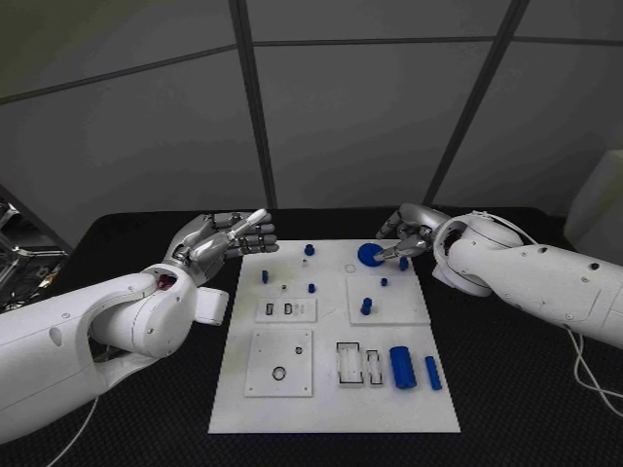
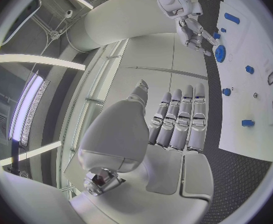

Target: Assemble the parts on the task board

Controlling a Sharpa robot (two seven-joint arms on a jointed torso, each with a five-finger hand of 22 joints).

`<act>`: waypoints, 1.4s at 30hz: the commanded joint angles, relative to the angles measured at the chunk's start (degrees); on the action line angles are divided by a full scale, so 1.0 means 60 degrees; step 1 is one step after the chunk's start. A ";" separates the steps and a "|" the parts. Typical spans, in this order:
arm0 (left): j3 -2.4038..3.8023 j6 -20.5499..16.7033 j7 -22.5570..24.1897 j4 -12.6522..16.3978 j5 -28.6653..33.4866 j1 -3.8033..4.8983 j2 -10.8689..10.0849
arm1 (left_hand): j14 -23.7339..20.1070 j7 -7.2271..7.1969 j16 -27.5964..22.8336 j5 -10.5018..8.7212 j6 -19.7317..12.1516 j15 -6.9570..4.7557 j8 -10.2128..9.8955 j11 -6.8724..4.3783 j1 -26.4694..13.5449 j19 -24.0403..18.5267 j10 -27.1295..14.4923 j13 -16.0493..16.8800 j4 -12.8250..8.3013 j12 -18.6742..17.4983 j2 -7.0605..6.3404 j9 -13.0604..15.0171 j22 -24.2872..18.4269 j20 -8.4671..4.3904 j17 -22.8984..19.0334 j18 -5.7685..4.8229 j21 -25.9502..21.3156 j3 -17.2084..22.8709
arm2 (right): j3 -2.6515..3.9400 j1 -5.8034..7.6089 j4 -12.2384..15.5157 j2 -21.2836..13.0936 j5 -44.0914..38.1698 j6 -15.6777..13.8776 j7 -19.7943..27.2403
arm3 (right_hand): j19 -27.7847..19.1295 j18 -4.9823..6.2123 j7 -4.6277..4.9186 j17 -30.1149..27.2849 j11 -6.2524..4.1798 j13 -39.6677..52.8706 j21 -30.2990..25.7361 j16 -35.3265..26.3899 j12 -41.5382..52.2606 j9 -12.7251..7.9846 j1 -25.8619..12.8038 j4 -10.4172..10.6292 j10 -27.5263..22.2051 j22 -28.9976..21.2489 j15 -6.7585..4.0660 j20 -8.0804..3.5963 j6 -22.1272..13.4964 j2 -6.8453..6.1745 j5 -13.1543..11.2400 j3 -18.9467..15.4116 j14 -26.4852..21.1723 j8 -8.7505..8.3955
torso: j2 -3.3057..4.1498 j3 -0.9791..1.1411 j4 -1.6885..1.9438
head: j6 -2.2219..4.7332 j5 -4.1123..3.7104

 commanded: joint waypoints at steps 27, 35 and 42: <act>0.0010 0.0128 0.0009 -0.0060 -0.0051 0.0013 0.0055 | -0.0039 0.0045 -0.0069 0.0025 -0.0009 -0.0013 -0.0054 0.0006 0.0047 -0.0056 -0.0061 -0.0006 -0.0060 -0.0075 0.0093 -0.0012 -0.0014 0.0018 0.0019 -0.0140 -0.0052 0.0006 | 0.0002 0.0021 -0.0863 0.0704 -0.0529 0.0980 -0.0209 | 0.0925 -0.0181 -0.0017 0.0840 -0.0014 0.1526 0.0157 0.0196 0.0598 0.0044 0.0158 0.0038 0.0518 0.2378 0.0086 0.0096 0.0372 0.0352 0.0146 0.0169 0.0680 0.0044 | -0.0011 -0.0006 -0.0006 | -0.0128 0.0053; 0.0010 0.0128 -0.0001 -0.0074 -0.0051 0.0013 0.0060 | -0.0039 0.0045 -0.0069 0.0025 -0.0009 -0.0013 -0.0054 0.0006 0.0047 -0.0056 -0.0061 -0.0006 -0.0060 -0.0075 0.0093 -0.0012 -0.0014 0.0018 0.0019 -0.0140 -0.0052 0.0006 | 0.0002 0.0021 -0.0875 0.0715 -0.0600 0.0970 -0.0184 | 0.0983 -0.0203 -0.0067 0.0905 -0.0061 0.1698 0.0192 0.0230 0.0726 0.0104 0.0401 -0.0311 0.0591 0.2474 0.0049 0.0065 0.0780 0.0710 0.0864 0.0544 0.0683 0.0115 | -0.0014 -0.0003 0.0001 | -0.0145 0.0061; 0.0010 0.0123 -0.0010 -0.0076 -0.0051 0.0013 0.0057 | -0.0039 0.0045 -0.0069 0.0025 -0.0009 -0.0013 -0.0054 0.0006 0.0047 -0.0056 -0.0061 -0.0006 -0.0060 -0.0075 0.0093 -0.0012 -0.0014 0.0018 0.0019 -0.0140 -0.0052 0.0006 | 0.0001 0.0020 -0.0801 0.0690 -0.0625 0.0690 0.0044 | 0.1005 -0.0212 -0.0186 0.0983 -0.0160 0.1859 0.0205 0.0264 0.0849 0.0215 0.0449 -0.0563 0.0679 0.2510 -0.0021 0.0009 0.1284 0.0995 0.0981 0.0875 0.0695 0.0245 | -0.0015 -0.0002 -0.0003 | -0.0136 0.0067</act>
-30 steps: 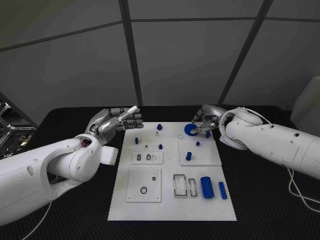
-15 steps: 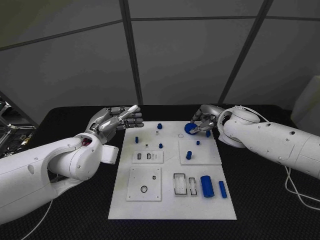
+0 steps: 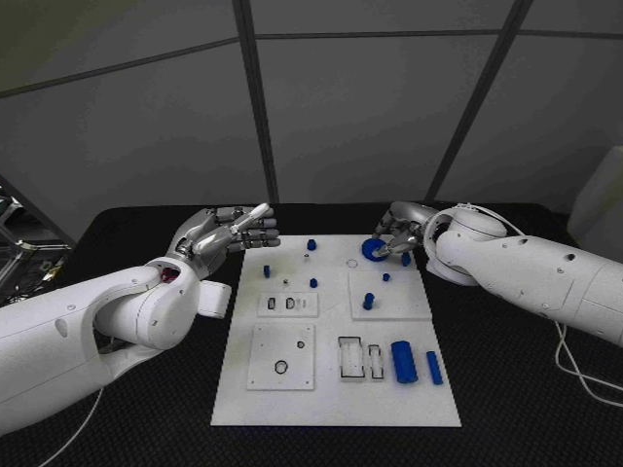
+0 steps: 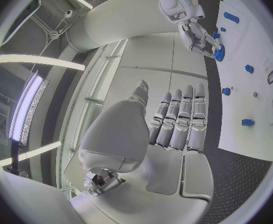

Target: Assemble the parts on the task board

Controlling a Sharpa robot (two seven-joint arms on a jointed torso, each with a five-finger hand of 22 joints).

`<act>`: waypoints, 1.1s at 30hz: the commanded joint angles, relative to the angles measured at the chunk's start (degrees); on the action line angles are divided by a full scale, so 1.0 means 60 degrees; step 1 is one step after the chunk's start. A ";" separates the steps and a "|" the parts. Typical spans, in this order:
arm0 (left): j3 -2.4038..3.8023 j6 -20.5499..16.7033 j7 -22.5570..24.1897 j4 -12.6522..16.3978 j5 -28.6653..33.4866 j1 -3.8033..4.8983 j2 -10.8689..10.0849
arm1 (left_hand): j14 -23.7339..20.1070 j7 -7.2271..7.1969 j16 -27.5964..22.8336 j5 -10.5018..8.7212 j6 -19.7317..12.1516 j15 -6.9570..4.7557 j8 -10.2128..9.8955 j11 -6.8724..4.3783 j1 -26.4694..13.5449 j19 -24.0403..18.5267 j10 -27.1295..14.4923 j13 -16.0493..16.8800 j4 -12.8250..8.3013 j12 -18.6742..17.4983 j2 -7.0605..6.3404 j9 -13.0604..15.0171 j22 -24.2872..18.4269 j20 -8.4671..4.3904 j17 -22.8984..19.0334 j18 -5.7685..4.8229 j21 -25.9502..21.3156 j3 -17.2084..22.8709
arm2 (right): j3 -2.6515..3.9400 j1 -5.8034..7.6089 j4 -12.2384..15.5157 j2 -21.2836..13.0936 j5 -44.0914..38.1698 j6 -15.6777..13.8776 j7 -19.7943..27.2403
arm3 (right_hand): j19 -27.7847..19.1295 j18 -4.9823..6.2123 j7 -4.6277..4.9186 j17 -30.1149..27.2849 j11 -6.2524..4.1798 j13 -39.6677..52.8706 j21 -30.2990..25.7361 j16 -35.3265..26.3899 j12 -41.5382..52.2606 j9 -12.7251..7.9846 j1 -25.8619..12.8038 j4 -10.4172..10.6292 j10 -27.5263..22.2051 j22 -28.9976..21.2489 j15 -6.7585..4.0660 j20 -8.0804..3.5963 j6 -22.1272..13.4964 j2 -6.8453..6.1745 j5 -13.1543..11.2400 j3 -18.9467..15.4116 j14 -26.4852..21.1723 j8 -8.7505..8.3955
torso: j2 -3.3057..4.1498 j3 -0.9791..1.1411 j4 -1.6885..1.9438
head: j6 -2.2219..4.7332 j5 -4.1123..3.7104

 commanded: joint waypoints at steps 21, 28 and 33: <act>0.0010 0.0091 0.0012 0.0053 -0.0048 0.0014 -0.0035 | -0.0035 0.0047 -0.0039 0.0026 -0.0009 -0.0013 -0.0062 0.0006 0.0005 -0.0055 -0.0065 -0.0006 -0.0071 -0.0034 0.0052 -0.0013 -0.0019 0.0020 0.0013 -0.0139 -0.0051 0.0003 | -0.0020 -0.0031 0.1352 -0.0111 -0.1105 -0.2244 0.0855 | 0.0973 -0.0065 -0.0256 0.1058 -0.0253 0.2015 0.0061 0.0068 0.0185 0.0282 -0.0176 -0.0444 0.0705 0.2513 -0.0193 -0.0166 0.0806 0.0352 0.0073 0.0345 0.0678 0.0211 | -0.0012 -0.0012 0.0020 | 0.0043 0.0053; 0.0011 0.0089 0.0012 0.0072 -0.0048 0.0015 -0.0040 | -0.0035 0.0047 -0.0039 0.0026 -0.0009 -0.0013 -0.0062 0.0006 0.0005 -0.0055 -0.0065 -0.0006 -0.0071 -0.0034 0.0052 -0.0013 -0.0019 0.0020 0.0013 -0.0139 -0.0051 0.0003 | -0.0035 -0.0030 0.1412 0.0493 -0.1831 -0.2234 0.0678 | 0.0973 -0.0065 -0.0267 0.1050 -0.0262 0.2020 0.0061 0.0065 0.0189 0.0294 -0.0216 -0.0466 0.0708 0.2513 -0.0201 -0.0174 0.0831 0.0336 0.0073 0.0341 0.0677 0.0205 | -0.0003 -0.0010 0.0017 | 0.0050 0.0103; 0.0011 0.0036 0.0033 0.0081 -0.0048 0.0016 -0.0023 | -0.0036 0.0049 -0.0045 0.0026 -0.0011 -0.0012 -0.0067 0.0007 0.0008 -0.0056 -0.0069 -0.0006 -0.0077 -0.0039 0.0054 -0.0014 -0.0022 0.0021 0.0013 -0.0139 -0.0052 0.0001 | -0.0215 -0.0030 0.1146 0.1048 -0.2059 -0.1986 0.0528 | 0.0973 -0.0065 -0.0269 0.1014 -0.0267 0.2007 0.0061 0.0051 0.0178 0.0299 -0.0261 -0.0482 0.0701 0.2513 -0.0208 -0.0181 0.0828 0.0316 0.0071 0.0335 0.0669 0.0184 | 0.0010 -0.0008 0.0035 | 0.0034 0.0122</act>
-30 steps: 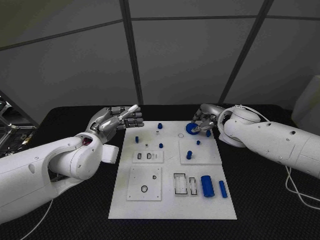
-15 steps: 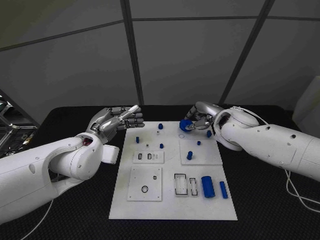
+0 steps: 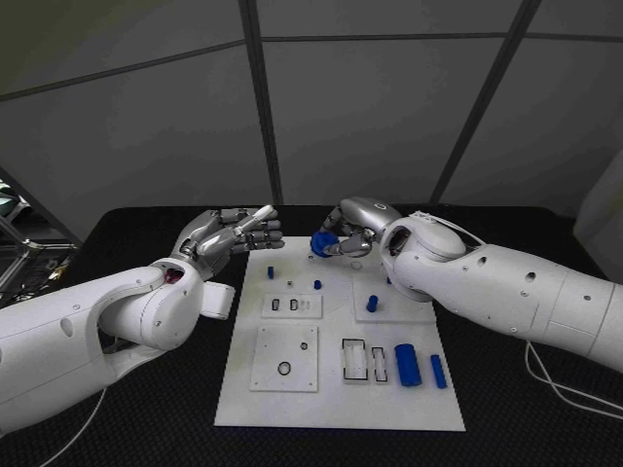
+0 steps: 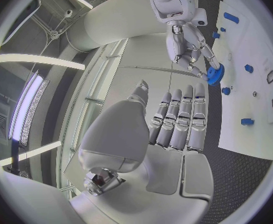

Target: Assemble the parts on the task board

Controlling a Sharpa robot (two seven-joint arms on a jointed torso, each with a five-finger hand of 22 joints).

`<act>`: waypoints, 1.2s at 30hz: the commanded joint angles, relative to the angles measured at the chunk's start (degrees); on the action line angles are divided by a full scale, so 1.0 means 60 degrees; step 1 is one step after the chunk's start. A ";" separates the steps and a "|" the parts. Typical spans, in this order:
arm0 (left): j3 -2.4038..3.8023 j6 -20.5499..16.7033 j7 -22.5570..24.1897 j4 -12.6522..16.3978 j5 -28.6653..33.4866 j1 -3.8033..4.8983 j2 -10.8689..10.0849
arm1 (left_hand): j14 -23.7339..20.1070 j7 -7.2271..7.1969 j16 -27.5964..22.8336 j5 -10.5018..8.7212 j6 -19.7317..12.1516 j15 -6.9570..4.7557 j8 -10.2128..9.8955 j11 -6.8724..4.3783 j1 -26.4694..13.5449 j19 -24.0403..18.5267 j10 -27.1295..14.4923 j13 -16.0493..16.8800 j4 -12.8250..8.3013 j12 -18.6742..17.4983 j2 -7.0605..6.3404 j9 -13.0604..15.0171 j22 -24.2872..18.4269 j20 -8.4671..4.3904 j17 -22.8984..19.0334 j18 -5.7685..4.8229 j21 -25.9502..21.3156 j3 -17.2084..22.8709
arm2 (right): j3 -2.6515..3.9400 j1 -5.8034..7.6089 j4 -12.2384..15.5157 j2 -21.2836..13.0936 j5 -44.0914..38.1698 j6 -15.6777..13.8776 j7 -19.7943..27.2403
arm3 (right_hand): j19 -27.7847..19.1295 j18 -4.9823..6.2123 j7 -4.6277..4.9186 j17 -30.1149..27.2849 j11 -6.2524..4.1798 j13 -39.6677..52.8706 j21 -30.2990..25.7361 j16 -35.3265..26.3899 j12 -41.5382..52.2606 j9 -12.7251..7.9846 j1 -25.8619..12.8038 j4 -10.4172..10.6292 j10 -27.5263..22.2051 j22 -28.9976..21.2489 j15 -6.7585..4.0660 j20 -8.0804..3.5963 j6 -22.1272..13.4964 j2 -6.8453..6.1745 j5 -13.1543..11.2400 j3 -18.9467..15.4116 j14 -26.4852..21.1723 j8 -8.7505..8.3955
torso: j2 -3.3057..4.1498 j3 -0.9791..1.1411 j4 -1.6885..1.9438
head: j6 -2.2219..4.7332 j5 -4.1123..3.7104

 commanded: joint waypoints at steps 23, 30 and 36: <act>0.0014 -0.0005 0.0073 0.0024 -0.0047 0.0024 0.0072 | -0.0039 0.0050 -0.0055 0.0028 -0.0014 -0.0009 -0.0075 0.0010 0.0014 -0.0059 -0.0074 -0.0006 -0.0086 -0.0049 0.0065 -0.0015 -0.0019 0.0023 0.0016 -0.0139 -0.0053 0.0001 | -0.0523 0.0004 -0.1128 0.1294 -0.0809 0.0729 -0.0447 | 0.1007 -0.0068 -0.0322 0.0954 -0.0054 0.1972 0.0061 -0.0013 0.0009 0.0340 -0.0259 -0.0098 0.0677 0.2515 -0.0069 -0.0089 0.0636 -0.0045 0.0041 -0.0013 0.0652 0.0037 | 0.0009 0.0015 -0.0020 | -0.0083 0.0106; 0.0014 -0.0004 0.0067 0.0021 -0.0047 0.0027 0.0064 | -0.0040 0.0051 -0.0056 0.0028 -0.0014 -0.0009 -0.0076 0.0010 0.0015 -0.0059 -0.0074 -0.0006 -0.0087 -0.0050 0.0067 -0.0015 -0.0019 0.0023 0.0016 -0.0139 -0.0053 0.0001 | -0.0562 0.0004 -0.1274 0.1352 -0.0910 0.0721 -0.0640 | 0.1007 -0.0068 -0.0291 0.0893 -0.0030 0.1879 0.0061 -0.0041 -0.0068 0.0336 -0.0387 -0.0108 0.0620 0.2515 -0.0055 -0.0084 0.0561 -0.0086 0.0033 -0.0030 0.0638 -0.0049 | 0.0005 0.0017 -0.0031 | -0.0085 0.0100; 0.0014 0.0001 0.0062 0.0015 -0.0047 0.0029 0.0067 | -0.0040 0.0051 -0.0056 0.0028 -0.0014 -0.0009 -0.0076 0.0010 0.0015 -0.0059 -0.0074 -0.0006 -0.0087 -0.0050 0.0067 -0.0015 -0.0019 0.0023 0.0016 -0.0139 -0.0053 0.0001 | -0.0570 0.0004 -0.1345 0.1388 -0.0936 0.0726 -0.0714 | 0.1007 -0.0068 -0.0133 0.0862 0.0102 0.1673 0.0061 -0.0059 -0.0243 0.0239 -0.0720 -0.0073 0.0492 0.2515 0.0041 -0.0011 0.0021 -0.0238 0.0005 -0.0112 0.0631 -0.0229 | 0.0006 0.0020 -0.0027 | -0.0081 0.0094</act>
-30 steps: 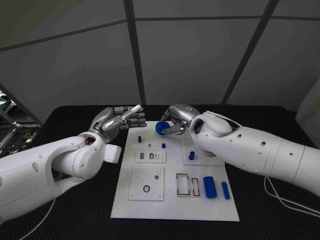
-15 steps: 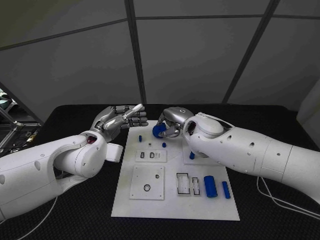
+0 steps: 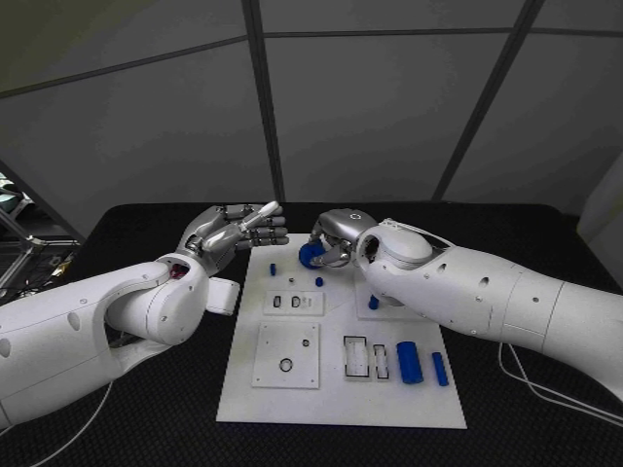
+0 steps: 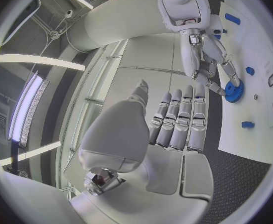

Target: Assemble the parts on the task board

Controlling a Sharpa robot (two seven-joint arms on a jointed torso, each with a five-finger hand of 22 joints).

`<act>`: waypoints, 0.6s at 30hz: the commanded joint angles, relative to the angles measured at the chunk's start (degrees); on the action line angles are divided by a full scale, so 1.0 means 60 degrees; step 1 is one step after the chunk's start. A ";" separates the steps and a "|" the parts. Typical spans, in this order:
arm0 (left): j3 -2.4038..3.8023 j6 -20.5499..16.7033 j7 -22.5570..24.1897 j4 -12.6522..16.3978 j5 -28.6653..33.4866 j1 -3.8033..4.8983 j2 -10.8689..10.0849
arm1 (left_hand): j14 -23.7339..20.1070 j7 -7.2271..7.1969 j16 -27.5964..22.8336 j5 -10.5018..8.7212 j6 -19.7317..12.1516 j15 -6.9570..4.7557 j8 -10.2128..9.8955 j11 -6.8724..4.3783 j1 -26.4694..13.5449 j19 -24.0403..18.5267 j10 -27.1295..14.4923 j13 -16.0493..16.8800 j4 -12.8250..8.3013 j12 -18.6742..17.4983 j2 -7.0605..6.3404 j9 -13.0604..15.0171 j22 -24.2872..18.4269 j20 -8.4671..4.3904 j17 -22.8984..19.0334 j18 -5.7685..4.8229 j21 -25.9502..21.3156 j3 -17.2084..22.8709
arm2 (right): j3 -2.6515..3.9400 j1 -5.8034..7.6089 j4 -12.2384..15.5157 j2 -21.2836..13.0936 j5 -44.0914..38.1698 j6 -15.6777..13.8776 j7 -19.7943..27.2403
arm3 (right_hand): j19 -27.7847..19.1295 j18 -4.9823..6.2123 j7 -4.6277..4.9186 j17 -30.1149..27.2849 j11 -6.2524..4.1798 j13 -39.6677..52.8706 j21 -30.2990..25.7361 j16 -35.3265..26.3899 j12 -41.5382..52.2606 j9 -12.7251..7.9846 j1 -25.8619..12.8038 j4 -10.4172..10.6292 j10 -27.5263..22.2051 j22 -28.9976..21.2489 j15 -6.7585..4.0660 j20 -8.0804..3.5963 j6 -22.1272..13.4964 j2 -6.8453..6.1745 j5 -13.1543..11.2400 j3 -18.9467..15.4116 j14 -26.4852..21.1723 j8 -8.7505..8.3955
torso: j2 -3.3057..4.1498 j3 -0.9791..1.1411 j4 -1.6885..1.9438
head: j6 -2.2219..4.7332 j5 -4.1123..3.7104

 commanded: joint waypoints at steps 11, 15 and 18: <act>0.0011 0.0034 0.0040 0.0009 -0.0046 0.0020 0.0010 | -0.0040 0.0051 -0.0056 0.0028 -0.0014 -0.0009 -0.0041 0.0010 0.0016 -0.0059 -0.0074 -0.0006 -0.0033 -0.0050 0.0067 -0.0016 -0.0013 0.0024 0.0016 -0.0139 -0.0053 0.0002 | -0.0019 -0.0009 -0.0038 0.0039 -0.0023 0.0712 -0.0202 | 0.1007 -0.0070 0.0002 0.0787 0.0246 0.1466 0.0061 -0.0095 -0.0243 0.0071 -0.1056 0.0752 0.0356 0.2516 0.0179 0.0149 -0.0733 -0.0410 -0.0172 -0.0604 0.0617 0.0023 | 0.0002 -0.0001 -0.0002 | 0.0001 -0.0015; 0.0011 0.0034 0.0032 0.0011 -0.0046 0.0020 0.0005 | -0.0040 0.0051 -0.0056 0.0028 -0.0014 -0.0009 -0.0041 0.0010 0.0016 -0.0059 -0.0074 -0.0006 -0.0033 -0.0050 0.0067 -0.0016 -0.0013 0.0024 0.0016 -0.0139 -0.0053 0.0002 | -0.0019 -0.0009 -0.0043 0.0026 0.0074 0.0845 -0.0195 | 0.1007 -0.0070 -0.0002 0.0780 0.0251 0.1465 0.0061 -0.0099 -0.0246 0.0072 -0.1354 0.1322 0.0355 0.2516 0.0181 0.0155 -0.0754 -0.0515 -0.0178 -0.0770 0.0617 0.0029 | 0.0004 -0.0001 -0.0011 | 0.0002 -0.0011; 0.0011 0.0032 0.0029 0.0011 -0.0046 0.0020 0.0003 | -0.0043 0.0053 -0.0068 0.0028 -0.0016 -0.0007 -0.0050 0.0012 0.0021 -0.0062 -0.0078 -0.0005 -0.0043 -0.0059 0.0074 -0.0016 -0.0018 0.0026 0.0018 -0.0139 -0.0055 -0.0001 | -0.0019 -0.0009 -0.0054 0.0014 0.0176 0.0893 -0.0206 | 0.1007 -0.0070 0.0000 0.0773 0.0256 0.1458 0.0061 -0.0104 -0.0254 0.0073 -0.1712 0.2223 0.0350 0.2516 0.0185 0.0157 -0.0777 -0.0628 -0.0191 -0.0905 0.0615 0.0030 | 0.0001 0.0000 -0.0003 | 0.0006 -0.0017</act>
